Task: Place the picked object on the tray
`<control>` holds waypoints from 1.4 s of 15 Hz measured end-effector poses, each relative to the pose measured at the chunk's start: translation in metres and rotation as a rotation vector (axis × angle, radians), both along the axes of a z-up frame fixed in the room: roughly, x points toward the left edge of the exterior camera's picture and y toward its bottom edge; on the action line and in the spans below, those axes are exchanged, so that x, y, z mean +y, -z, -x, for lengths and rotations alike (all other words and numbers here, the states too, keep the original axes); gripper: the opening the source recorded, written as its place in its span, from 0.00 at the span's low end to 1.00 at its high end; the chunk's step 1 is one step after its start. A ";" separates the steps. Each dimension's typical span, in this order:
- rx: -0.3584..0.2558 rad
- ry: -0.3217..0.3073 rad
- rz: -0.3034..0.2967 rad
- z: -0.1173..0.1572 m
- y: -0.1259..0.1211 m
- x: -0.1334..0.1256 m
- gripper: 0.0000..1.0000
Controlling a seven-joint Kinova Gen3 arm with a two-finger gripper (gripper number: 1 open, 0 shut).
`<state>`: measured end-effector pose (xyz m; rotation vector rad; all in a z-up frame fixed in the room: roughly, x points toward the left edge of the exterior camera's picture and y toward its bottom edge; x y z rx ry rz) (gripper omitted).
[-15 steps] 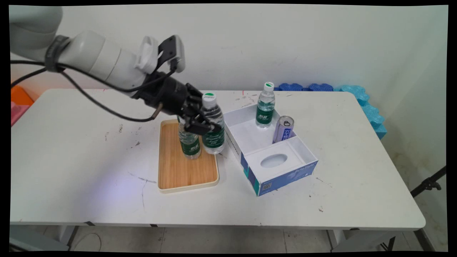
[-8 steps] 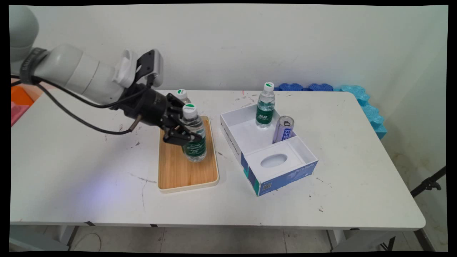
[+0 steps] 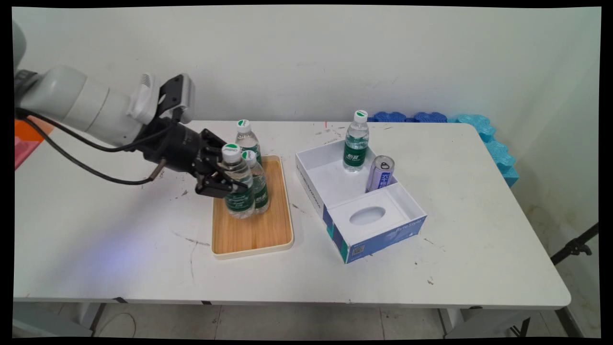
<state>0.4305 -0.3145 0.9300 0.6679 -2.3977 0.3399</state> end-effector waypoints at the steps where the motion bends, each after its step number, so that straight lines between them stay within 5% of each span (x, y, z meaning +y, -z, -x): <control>1: -0.006 -0.004 0.000 -0.005 0.001 0.001 0.00; 10: -0.054 -0.044 0.016 -0.046 0.006 -0.006 0.00; 21: -0.058 -0.168 0.058 -0.085 0.032 -0.043 0.00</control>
